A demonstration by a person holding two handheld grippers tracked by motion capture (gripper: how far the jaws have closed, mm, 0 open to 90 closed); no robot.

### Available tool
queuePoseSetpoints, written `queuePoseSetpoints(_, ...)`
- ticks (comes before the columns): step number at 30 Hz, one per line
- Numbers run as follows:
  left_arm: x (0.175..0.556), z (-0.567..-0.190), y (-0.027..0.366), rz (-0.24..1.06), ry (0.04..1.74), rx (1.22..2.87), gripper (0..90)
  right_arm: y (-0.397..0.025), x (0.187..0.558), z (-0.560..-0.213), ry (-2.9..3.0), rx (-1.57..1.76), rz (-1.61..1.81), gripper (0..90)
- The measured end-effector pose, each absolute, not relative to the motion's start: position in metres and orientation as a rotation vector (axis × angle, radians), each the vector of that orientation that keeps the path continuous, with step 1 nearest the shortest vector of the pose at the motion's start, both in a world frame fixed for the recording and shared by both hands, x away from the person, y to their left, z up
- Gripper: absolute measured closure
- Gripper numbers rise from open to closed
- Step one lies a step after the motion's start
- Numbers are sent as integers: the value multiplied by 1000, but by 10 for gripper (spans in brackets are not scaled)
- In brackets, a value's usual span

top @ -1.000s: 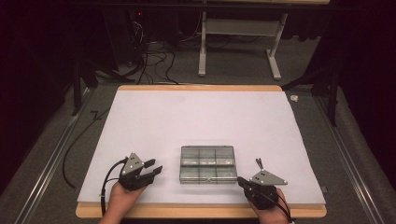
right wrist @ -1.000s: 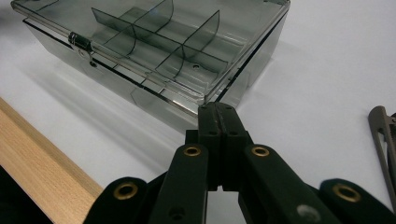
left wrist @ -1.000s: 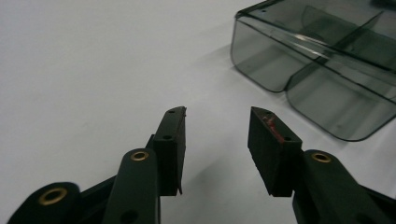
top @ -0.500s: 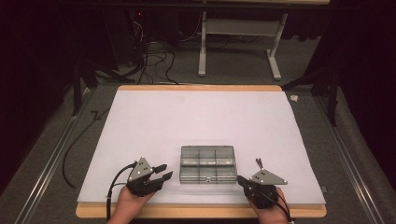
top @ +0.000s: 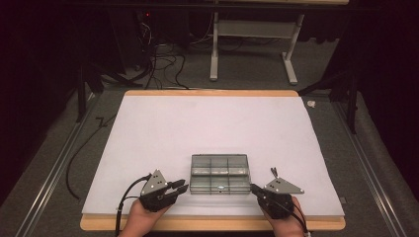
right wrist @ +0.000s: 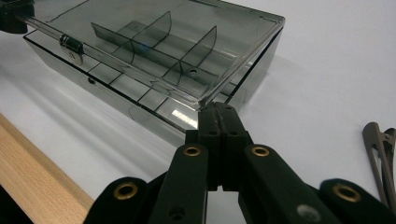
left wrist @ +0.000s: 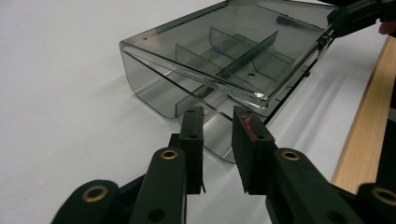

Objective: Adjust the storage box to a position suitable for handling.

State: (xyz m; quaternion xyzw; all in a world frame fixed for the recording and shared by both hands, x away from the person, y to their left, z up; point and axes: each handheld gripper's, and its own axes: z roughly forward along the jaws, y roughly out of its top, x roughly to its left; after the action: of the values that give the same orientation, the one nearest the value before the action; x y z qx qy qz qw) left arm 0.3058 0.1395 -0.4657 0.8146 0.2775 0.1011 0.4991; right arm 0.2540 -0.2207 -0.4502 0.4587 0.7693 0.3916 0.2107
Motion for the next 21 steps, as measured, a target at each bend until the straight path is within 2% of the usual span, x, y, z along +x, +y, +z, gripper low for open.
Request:
queuePoseSetpoints(14, 305, -464, 135, 208, 650, 1967, 888, -218, 256, -446, 2124, 1251, 1105, 900)
queuePoseSetpoints(21, 306, -463, 131, 183, 634, 1943, 898, -218, 256, -445, 2119, 1252, 1108, 900)
